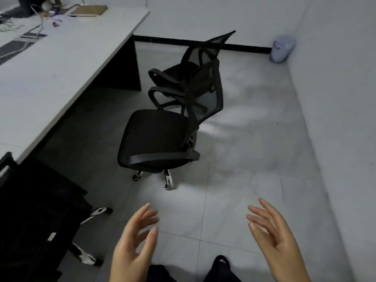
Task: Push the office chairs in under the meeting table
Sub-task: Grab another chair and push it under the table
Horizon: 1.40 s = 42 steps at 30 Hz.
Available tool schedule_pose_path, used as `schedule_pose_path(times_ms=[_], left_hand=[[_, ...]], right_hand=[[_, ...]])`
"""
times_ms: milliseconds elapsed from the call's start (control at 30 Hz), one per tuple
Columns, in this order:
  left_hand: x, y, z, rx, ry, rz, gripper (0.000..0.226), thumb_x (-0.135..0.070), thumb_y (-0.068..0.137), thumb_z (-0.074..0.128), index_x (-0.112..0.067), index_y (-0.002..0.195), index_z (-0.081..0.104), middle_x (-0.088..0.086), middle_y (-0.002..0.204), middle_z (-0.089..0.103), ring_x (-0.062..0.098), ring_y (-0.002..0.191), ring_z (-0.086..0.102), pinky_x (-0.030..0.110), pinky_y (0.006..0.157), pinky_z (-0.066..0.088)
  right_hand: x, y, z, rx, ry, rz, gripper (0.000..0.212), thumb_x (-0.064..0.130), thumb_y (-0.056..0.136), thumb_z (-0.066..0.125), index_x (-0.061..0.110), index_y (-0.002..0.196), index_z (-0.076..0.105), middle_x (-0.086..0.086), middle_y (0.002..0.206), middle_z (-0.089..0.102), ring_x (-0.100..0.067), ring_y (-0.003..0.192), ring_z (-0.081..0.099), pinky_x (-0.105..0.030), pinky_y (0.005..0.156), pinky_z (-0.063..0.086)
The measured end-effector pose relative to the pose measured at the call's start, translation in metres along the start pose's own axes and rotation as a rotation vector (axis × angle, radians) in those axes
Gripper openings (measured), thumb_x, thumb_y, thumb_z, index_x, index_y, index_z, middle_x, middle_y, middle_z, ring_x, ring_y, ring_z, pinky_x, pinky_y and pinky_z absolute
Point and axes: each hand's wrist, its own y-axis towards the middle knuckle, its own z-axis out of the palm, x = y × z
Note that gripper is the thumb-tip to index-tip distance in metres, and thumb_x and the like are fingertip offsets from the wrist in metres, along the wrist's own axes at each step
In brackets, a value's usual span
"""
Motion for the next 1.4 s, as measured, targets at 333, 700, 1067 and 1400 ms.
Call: schedule_pose_path(times_ms=[333, 700, 1067, 1400], left_hand=[[-0.03, 0.024, 0.131, 0.099, 0.031, -0.073, 0.061, 0.001, 0.085, 0.056, -0.057, 0.103, 0.055, -0.018, 0.107, 0.065, 0.005, 0.097, 0.064, 0.015, 0.078, 0.051], [-0.047, 0.187, 0.237, 0.015, -0.005, -0.061, 0.055, -0.006, 0.087, 0.057, -0.059, 0.104, 0.054, -0.019, 0.11, 0.063, 0.003, 0.097, 0.063, 0.016, 0.081, 0.051], [-0.075, 0.341, 0.279, -0.224, -0.015, -0.128, 0.057, 0.003, 0.084, 0.055, -0.049, 0.107, 0.056, -0.014, 0.112, 0.063, 0.005, 0.096, 0.064, 0.011, 0.076, 0.051], [-0.067, 0.416, 0.359, -0.871, -0.034, -0.374, 0.054, 0.0, 0.083, 0.058, -0.049, 0.104, 0.057, -0.023, 0.107, 0.062, 0.0, 0.095, 0.061, 0.006, 0.074, 0.048]], right_hand=[[-0.023, 0.065, -0.108, -0.014, -0.003, 0.026, 0.05, 0.003, 0.082, 0.06, 0.033, 0.12, 0.049, 0.021, 0.112, 0.061, -0.003, 0.101, 0.061, -0.01, 0.081, 0.047], [-0.014, 0.267, -0.137, 0.05, -0.016, -0.032, 0.045, 0.008, 0.082, 0.06, 0.036, 0.117, 0.05, 0.023, 0.113, 0.06, 0.0, 0.101, 0.06, -0.007, 0.08, 0.046], [0.049, 0.495, -0.11, 0.309, -0.076, -0.089, 0.045, 0.014, 0.084, 0.06, 0.039, 0.118, 0.047, 0.029, 0.111, 0.057, 0.005, 0.103, 0.057, -0.006, 0.083, 0.044], [0.078, 0.694, -0.032, 0.98, -0.263, -0.162, 0.042, 0.02, 0.084, 0.061, 0.045, 0.115, 0.047, 0.019, 0.114, 0.059, 0.007, 0.104, 0.055, -0.02, 0.087, 0.044]])
